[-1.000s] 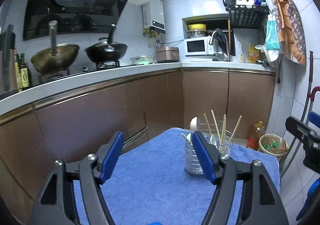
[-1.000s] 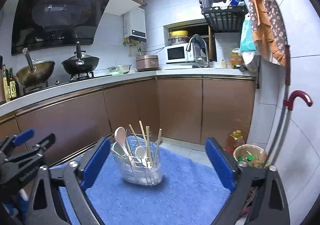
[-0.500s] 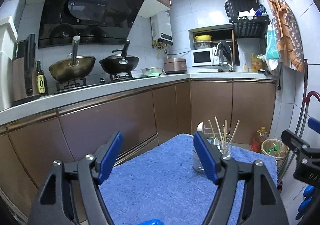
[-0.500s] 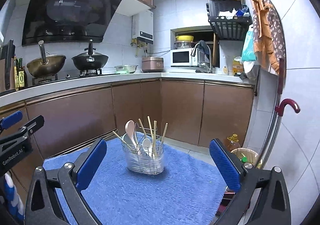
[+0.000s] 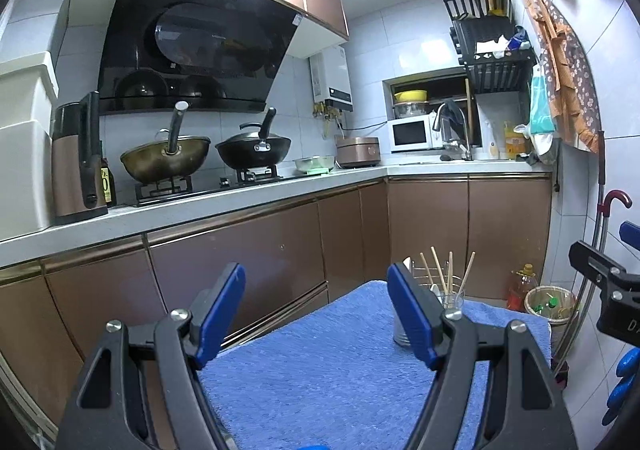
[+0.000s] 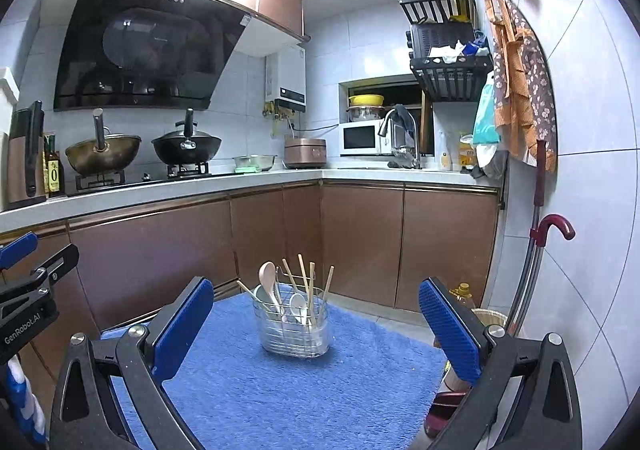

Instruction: Organize utensils

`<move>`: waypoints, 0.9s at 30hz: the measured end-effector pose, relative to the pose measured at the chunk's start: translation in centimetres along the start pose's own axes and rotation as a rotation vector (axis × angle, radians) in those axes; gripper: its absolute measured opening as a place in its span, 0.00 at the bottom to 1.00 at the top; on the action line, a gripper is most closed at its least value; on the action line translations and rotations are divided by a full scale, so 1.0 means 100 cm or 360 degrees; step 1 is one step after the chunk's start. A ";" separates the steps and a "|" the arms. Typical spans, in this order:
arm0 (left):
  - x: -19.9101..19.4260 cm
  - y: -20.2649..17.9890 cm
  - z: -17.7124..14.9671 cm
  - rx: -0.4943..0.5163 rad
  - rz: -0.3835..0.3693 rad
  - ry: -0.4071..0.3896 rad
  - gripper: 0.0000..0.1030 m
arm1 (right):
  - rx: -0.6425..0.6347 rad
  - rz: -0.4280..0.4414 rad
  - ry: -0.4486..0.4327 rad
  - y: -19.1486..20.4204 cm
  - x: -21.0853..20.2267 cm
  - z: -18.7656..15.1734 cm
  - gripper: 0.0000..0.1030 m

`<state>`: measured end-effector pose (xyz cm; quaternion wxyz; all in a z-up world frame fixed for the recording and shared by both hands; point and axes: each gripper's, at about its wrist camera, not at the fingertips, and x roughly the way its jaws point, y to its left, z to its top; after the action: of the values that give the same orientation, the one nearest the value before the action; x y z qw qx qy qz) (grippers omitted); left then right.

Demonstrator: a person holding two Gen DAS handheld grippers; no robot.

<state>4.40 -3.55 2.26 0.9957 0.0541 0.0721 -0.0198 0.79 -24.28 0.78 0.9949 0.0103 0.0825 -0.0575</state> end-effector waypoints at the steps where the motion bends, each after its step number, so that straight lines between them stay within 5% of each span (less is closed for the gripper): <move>1: -0.002 0.002 0.000 0.0001 0.0004 -0.0004 0.70 | -0.0006 0.0002 -0.0002 0.001 -0.001 0.000 1.00; 27: -0.011 0.013 -0.005 -0.0002 0.0025 0.0002 0.70 | -0.0020 -0.0020 -0.0004 0.009 -0.011 0.000 1.00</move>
<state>3.30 -2.13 2.10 0.9958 0.0541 0.0724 -0.0118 -0.15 -23.28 1.01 0.9946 0.0035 0.0817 -0.0634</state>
